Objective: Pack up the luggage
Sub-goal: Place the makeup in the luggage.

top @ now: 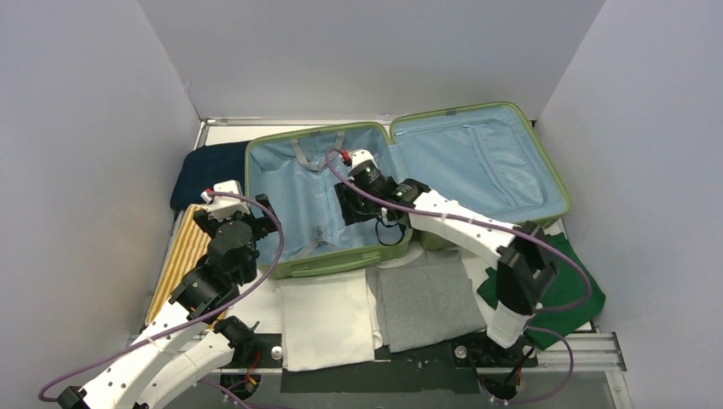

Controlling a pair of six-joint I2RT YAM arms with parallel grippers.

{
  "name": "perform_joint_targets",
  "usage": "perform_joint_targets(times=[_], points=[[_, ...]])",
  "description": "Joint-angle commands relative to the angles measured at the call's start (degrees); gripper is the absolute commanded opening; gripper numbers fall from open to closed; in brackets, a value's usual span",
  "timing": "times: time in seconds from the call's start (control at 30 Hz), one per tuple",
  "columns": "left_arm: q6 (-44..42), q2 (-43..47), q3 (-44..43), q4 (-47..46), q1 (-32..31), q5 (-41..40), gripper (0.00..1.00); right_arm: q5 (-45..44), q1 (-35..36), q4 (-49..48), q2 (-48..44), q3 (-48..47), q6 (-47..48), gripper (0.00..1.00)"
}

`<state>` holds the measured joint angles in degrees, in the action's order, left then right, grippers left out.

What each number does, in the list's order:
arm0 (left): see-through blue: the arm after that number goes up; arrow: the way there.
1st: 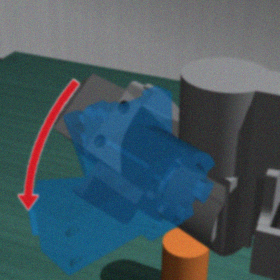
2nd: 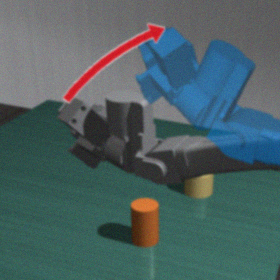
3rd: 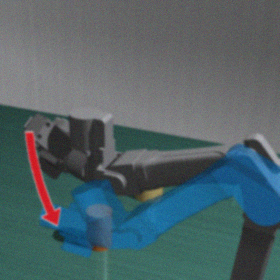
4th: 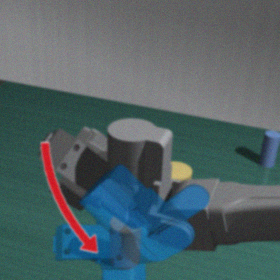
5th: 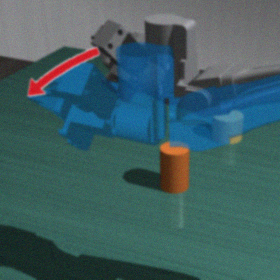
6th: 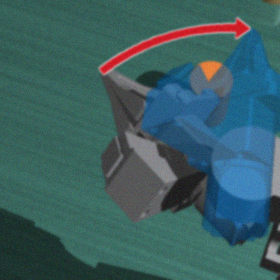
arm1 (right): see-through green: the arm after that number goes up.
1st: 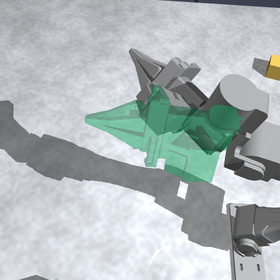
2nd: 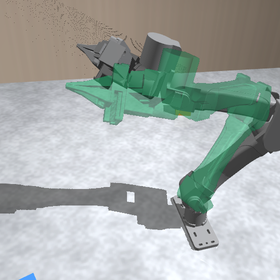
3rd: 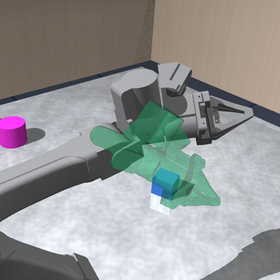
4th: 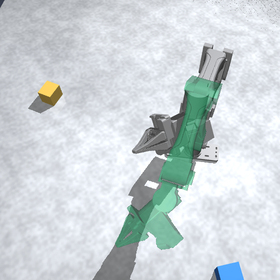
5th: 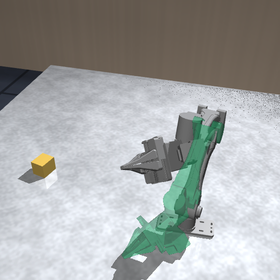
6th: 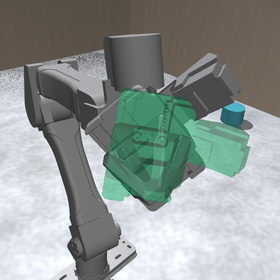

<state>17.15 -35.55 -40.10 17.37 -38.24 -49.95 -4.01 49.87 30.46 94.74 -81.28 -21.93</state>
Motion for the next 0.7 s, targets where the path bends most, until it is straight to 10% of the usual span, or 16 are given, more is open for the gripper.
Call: perform_joint_targets(times=[0.0, 0.57, 0.67], points=[[-0.8, 0.7, -0.1, -1.7, 0.2, -2.3, 0.97, -2.3, -5.5, -3.3, 6.4, -5.3, -2.1, 0.00], [-0.9, 0.2, 0.0, -2.0, 0.2, -2.5, 0.97, -5.3, -12.1, 0.1, 24.5, -12.7, -3.9, 0.00], [-1.0, -0.1, 0.1, -2.1, 0.2, -2.4, 0.97, -6.0, -12.4, 0.4, 25.3, -13.0, -4.0, 0.15]])
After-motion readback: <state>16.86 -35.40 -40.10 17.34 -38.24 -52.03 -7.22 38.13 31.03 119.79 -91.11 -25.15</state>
